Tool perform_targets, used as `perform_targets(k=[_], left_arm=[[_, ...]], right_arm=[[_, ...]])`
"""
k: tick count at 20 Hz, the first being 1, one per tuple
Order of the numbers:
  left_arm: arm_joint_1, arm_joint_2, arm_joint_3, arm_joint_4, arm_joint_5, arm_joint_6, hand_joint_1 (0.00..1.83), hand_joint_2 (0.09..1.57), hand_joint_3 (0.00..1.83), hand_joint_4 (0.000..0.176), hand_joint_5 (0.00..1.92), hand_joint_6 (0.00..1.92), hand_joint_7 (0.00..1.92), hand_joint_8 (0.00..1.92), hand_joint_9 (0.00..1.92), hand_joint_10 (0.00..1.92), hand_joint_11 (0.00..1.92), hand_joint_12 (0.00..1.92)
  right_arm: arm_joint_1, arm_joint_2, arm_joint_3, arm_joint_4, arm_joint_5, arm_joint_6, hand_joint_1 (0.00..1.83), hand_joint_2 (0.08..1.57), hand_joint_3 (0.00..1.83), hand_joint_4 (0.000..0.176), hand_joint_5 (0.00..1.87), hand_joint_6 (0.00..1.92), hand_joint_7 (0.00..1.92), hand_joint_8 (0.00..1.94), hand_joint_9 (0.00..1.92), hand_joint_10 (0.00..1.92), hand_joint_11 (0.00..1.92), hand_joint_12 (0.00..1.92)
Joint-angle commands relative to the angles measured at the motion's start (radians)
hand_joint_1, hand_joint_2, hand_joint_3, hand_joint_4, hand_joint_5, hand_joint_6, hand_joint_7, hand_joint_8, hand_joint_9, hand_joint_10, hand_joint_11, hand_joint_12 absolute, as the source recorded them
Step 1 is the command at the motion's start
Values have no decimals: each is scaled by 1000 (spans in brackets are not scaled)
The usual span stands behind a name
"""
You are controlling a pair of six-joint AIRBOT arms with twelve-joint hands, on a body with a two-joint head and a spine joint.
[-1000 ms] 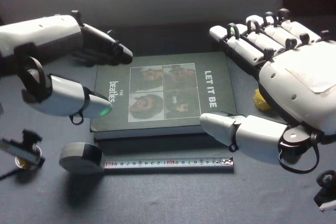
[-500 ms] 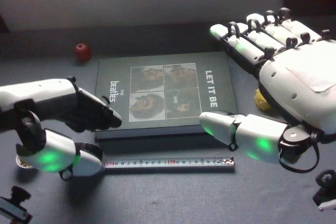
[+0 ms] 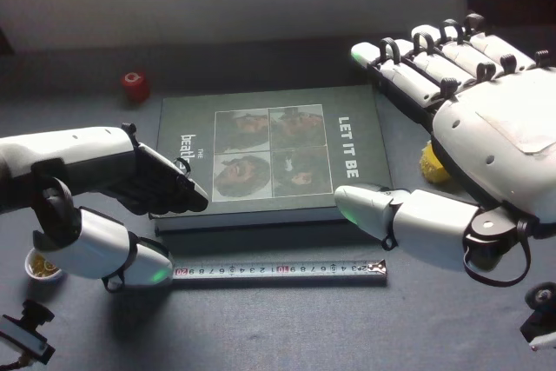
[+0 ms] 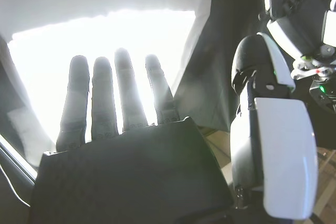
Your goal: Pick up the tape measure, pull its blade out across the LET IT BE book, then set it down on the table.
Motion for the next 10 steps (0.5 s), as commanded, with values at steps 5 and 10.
perform_targets(k=[5, 10], left_arm=[[-79, 0, -16, 101, 61, -51, 1150, 1042, 0, 0, 606, 5, 593, 3, 559, 4, 311, 628], [-154, 6, -15, 95, 30, 326, 1149, 1041, 0, 0, 604, 3, 595, 3, 558, 2, 310, 626]], right_arm=[[7, 4, -4, -85, 70, 6, 139, 1134, 2, 65, 7, 3, 74, 4, 0, 0, 0, 204], [7, 4, -4, -85, 73, 6, 139, 1136, 3, 64, 24, 7, 94, 7, 6, 2, 0, 182]])
